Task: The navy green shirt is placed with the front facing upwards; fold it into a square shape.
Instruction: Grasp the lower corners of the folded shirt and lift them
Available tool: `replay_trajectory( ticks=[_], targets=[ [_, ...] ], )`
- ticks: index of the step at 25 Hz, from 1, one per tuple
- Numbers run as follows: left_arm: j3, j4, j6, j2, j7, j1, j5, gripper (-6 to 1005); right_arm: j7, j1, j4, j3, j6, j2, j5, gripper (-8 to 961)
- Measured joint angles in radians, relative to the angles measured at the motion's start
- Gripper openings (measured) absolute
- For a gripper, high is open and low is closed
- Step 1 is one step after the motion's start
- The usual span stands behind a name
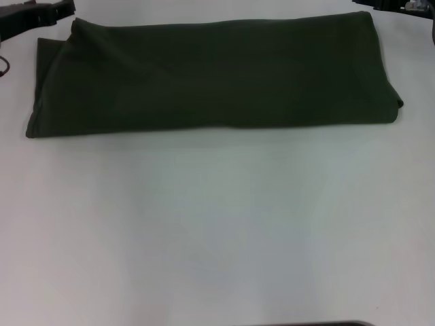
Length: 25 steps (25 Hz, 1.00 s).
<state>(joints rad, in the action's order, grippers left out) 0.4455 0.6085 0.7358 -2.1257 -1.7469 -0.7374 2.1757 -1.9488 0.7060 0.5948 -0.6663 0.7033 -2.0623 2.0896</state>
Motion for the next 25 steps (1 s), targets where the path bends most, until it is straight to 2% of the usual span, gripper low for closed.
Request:
replay_trajectory(
  ticks=[2,7,10,15,18,22,25],
  targets=[
    [0.002,0.024,0.061,0.0,0.006,0.022,0.0,804,0.051,-0.029,0.008,0.0,0.069,0.007,-0.081,638],
    [0.008,0.083,0.161,-0.011,0.028,0.077,-0.003,858,0.145,-0.124,0.056,0.001,0.289,0.02,-0.236,660],
    [0.02,0.12,0.174,-0.023,0.032,0.107,-0.008,891,0.156,-0.173,0.084,0.001,0.387,0.029,-0.253,657],
    [0.029,0.173,0.272,-0.03,0.033,0.158,-0.011,923,0.138,-0.24,0.089,0.016,0.524,0.058,-0.252,653],
    [0.029,0.212,0.39,-0.032,0.043,0.191,-0.033,923,0.09,-0.279,0.09,0.033,0.589,0.09,-0.248,650],
    [0.029,0.238,0.505,-0.032,0.07,0.221,-0.075,923,-0.046,-0.309,0.078,0.033,0.652,0.149,-0.212,645],
    [0.028,0.243,0.546,-0.03,0.084,0.234,-0.095,922,-0.157,-0.31,0.076,0.034,0.674,0.174,-0.154,644]
  ],
)
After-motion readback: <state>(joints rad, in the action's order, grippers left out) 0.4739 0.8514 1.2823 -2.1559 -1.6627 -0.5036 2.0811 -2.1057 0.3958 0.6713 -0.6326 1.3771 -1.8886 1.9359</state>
